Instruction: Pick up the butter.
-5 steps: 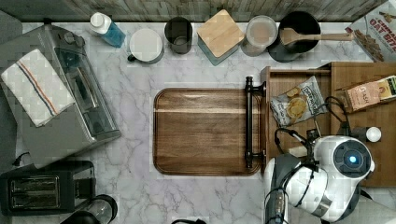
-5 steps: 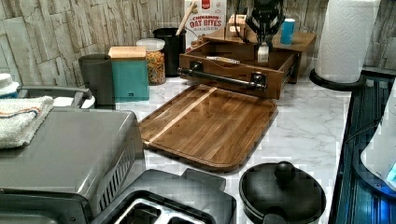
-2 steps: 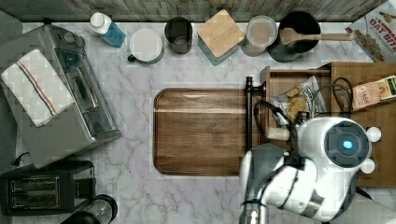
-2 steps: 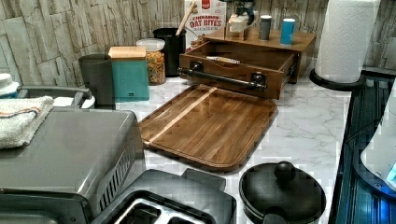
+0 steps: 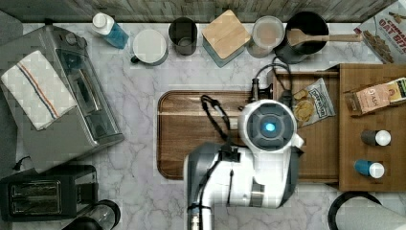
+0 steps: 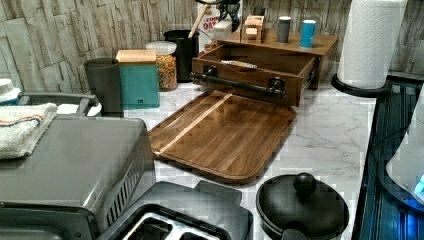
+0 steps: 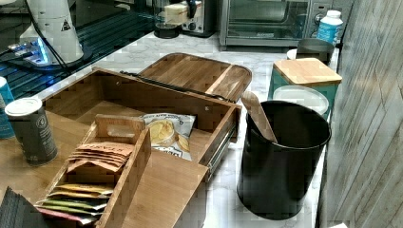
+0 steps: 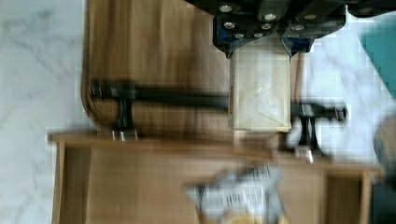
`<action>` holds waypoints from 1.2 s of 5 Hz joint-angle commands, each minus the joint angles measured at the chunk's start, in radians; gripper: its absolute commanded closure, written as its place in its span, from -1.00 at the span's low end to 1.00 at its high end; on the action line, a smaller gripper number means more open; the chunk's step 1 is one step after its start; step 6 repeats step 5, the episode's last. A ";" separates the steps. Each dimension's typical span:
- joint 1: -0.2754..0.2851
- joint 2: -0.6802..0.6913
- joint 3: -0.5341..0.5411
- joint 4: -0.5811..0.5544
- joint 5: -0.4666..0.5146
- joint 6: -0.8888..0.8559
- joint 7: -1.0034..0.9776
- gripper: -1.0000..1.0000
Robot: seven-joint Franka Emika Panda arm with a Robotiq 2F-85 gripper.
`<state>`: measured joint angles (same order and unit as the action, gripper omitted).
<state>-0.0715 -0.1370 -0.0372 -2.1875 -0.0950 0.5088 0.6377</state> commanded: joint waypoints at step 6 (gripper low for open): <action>0.025 -0.057 -0.033 0.093 0.038 -0.014 0.051 1.00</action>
